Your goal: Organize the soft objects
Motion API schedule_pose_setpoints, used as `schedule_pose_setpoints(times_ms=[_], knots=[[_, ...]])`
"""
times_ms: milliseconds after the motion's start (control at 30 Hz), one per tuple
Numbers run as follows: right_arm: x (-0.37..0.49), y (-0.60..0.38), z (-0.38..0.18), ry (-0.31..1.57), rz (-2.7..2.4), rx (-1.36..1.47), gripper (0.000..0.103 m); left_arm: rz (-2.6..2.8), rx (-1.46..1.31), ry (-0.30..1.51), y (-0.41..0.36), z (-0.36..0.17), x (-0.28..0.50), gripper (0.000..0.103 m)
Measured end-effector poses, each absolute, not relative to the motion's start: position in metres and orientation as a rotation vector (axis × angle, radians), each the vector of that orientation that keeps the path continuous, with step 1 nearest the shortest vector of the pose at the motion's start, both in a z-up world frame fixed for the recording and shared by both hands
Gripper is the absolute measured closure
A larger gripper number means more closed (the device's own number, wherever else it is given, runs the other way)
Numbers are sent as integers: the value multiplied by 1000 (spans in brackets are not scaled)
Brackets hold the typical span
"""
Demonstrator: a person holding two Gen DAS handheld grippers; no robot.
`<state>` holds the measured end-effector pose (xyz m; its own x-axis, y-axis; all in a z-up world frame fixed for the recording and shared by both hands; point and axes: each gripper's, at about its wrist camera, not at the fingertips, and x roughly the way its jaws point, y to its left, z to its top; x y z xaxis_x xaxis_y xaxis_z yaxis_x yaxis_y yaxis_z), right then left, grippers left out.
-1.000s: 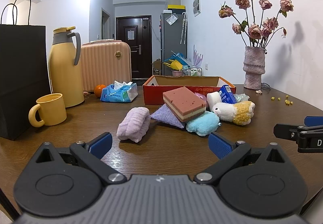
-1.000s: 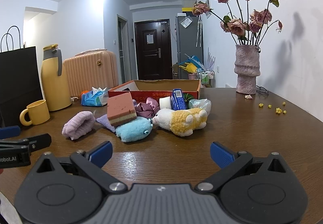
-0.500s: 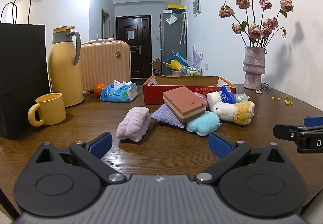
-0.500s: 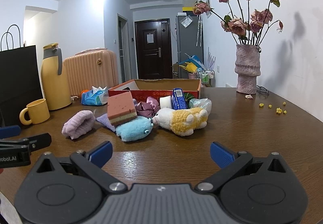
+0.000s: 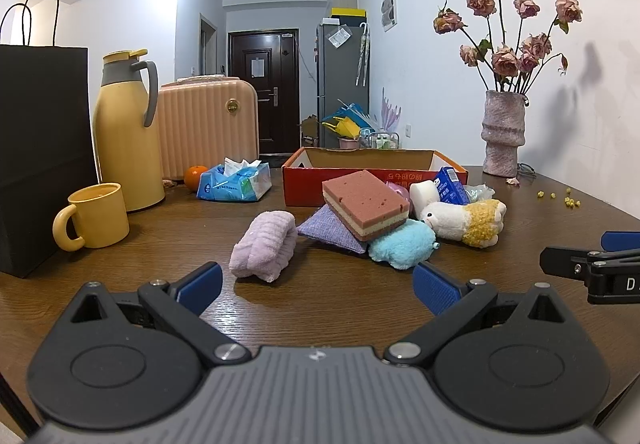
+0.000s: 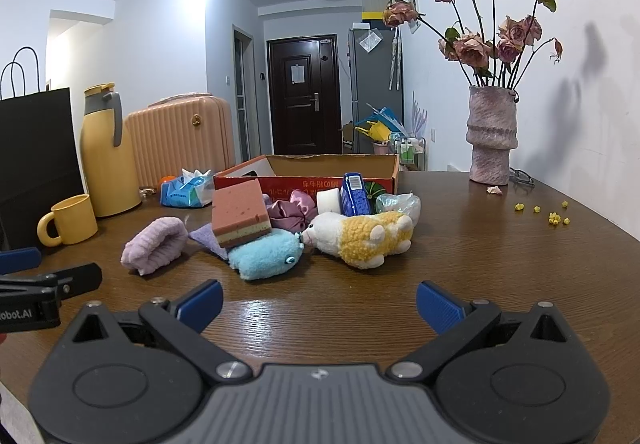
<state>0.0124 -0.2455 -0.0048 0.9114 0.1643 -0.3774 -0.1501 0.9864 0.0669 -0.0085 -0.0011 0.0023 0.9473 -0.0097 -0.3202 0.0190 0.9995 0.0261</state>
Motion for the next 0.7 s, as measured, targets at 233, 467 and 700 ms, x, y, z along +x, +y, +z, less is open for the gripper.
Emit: schedule_pose_setpoints(times_ms=[233,467,700], knots=[[13,-245,-5,394,162,36,0,-14,29,326,-1,2,-8,0],[13,-245,-7,396,161,35,0,-15,28,327,-1,2,-8,0],[19,-245,-10,406,158,29,0,-14,28,327,-1,2,-8,0]])
